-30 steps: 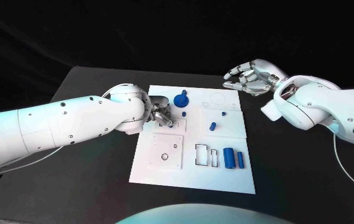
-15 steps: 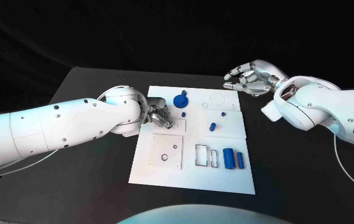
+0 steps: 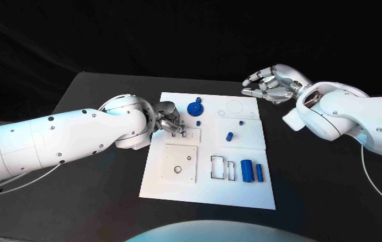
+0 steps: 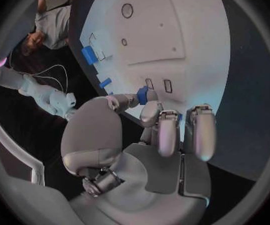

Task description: Assemble the parts on the task board

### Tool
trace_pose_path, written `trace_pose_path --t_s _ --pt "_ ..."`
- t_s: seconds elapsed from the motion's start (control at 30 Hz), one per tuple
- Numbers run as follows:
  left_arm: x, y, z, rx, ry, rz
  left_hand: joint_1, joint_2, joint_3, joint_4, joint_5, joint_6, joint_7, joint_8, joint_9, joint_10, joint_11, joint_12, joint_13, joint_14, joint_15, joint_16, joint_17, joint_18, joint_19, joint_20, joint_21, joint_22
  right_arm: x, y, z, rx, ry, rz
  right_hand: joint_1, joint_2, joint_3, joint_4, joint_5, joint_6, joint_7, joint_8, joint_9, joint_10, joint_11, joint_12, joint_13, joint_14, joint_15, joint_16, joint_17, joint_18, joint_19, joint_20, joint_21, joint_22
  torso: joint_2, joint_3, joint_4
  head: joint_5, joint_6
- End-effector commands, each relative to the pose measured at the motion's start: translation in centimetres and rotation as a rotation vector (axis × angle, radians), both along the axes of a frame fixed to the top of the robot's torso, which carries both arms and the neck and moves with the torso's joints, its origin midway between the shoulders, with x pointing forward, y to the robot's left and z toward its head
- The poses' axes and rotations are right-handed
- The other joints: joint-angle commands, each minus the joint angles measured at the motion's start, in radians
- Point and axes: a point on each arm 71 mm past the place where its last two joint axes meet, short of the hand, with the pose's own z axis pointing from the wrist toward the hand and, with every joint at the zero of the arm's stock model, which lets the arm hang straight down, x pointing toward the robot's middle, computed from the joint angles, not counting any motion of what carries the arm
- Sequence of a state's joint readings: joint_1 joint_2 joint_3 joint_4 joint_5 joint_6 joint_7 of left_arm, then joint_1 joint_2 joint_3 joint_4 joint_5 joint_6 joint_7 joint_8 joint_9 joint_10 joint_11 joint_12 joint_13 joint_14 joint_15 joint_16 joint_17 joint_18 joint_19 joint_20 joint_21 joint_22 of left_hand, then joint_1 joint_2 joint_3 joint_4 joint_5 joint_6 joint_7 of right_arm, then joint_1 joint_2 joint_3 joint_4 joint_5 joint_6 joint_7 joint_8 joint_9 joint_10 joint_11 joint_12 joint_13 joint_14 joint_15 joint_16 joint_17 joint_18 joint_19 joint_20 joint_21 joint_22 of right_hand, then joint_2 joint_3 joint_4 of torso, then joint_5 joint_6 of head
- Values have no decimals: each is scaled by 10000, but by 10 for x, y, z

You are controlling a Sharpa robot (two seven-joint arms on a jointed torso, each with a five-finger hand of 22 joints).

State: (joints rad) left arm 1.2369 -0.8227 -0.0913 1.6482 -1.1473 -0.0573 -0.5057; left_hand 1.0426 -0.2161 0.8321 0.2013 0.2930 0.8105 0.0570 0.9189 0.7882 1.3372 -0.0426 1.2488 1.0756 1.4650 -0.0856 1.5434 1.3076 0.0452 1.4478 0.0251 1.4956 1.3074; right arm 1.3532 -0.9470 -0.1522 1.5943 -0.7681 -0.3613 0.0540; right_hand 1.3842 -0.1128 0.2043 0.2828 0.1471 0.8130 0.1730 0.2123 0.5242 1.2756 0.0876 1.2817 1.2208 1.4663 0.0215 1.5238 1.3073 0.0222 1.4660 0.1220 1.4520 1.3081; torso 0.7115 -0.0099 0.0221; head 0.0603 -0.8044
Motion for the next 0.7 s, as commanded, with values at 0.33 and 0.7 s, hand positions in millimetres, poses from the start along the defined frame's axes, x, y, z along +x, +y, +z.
trace_pose_path --t_s 0.33,0.7 --pt "-11 2 -8 -638 -1312 614 -18 63 1824 -1787 -24 313 -319 127 29 236 -32 213 226 960 -124 47 2247 -88 187 -61 98 1043 -1 -1 -1 -109 31 109 -36 27 -12 40 49 61 3 41 15 -50 14 -44 1 727 -65 -53 1399 120 230 -12 -35 1776 -11 -8 2 -7 -26" --pt "-14 -5 -14 -487 -1682 429 -46 -4 1921 -1793 -18 347 -345 157 27 290 -58 272 293 960 -149 48 2245 -99 223 -84 120 1092 -1 -2 -2 -118 53 91 -51 39 -22 41 50 68 -1 50 15 -41 10 -37 8 726 -68 -57 1394 120 232 -14 -36 1777 4 -17 -21 -20 -3"
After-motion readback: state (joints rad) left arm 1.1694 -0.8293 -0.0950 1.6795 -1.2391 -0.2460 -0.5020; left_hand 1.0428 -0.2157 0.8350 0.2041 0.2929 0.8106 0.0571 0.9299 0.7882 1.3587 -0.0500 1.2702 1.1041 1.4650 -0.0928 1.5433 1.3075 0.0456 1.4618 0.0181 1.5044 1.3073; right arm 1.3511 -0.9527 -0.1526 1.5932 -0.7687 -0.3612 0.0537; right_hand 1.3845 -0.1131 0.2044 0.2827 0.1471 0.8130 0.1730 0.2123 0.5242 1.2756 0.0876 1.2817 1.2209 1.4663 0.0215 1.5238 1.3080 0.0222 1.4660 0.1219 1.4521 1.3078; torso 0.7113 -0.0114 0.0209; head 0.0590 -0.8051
